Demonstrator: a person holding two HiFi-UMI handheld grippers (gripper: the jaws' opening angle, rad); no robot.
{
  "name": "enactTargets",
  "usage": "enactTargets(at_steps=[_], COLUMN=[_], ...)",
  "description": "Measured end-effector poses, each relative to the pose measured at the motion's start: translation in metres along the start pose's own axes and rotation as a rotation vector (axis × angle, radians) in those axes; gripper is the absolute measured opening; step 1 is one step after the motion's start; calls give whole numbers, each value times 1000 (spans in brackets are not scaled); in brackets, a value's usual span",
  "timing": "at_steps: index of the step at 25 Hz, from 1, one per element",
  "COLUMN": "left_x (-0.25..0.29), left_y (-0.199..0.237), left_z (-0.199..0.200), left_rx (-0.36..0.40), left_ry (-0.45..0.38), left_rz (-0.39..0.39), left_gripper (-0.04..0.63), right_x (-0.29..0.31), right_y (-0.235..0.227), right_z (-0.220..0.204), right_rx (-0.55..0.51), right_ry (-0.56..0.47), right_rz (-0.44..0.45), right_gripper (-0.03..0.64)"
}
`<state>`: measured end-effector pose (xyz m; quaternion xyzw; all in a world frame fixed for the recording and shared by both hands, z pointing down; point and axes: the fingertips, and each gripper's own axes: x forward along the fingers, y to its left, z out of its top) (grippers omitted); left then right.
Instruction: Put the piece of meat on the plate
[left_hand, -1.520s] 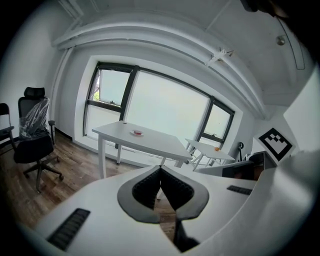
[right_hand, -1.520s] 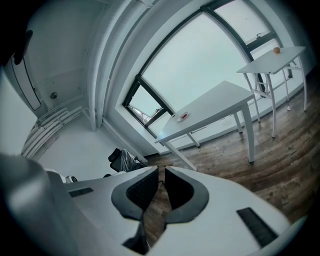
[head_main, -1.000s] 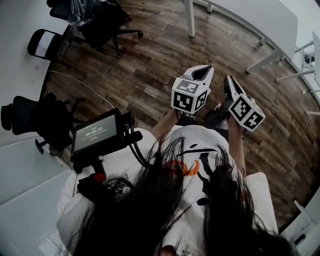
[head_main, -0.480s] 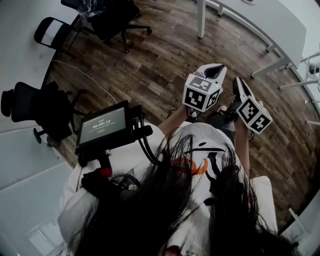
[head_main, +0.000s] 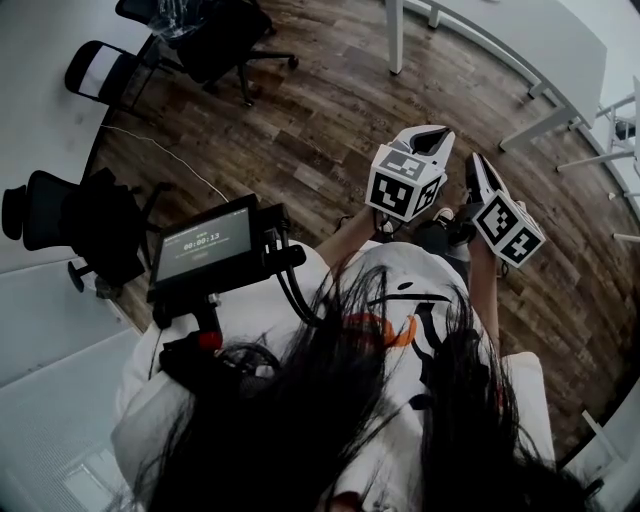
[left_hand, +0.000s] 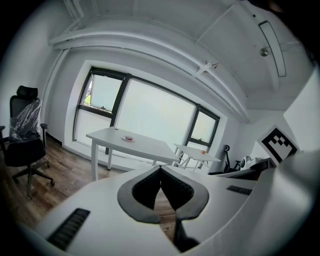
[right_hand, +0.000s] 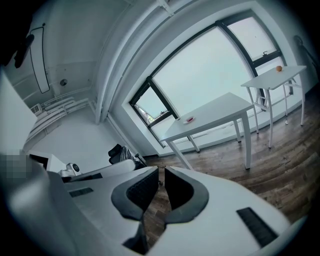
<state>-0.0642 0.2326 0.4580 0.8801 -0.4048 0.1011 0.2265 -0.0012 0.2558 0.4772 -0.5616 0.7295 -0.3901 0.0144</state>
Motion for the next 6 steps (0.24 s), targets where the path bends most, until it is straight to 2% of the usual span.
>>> enactTargets(at_steps=[6], left_x=[2], left_y=[-2], left_z=[-6], left_rx=[1], left_ry=[8], left_rz=[-2], left_gripper=[6], right_x=[0], right_y=[-5], right_z=[-6], right_rx=[3], right_ry=[12], right_rz=[-2], right_gripper=[48])
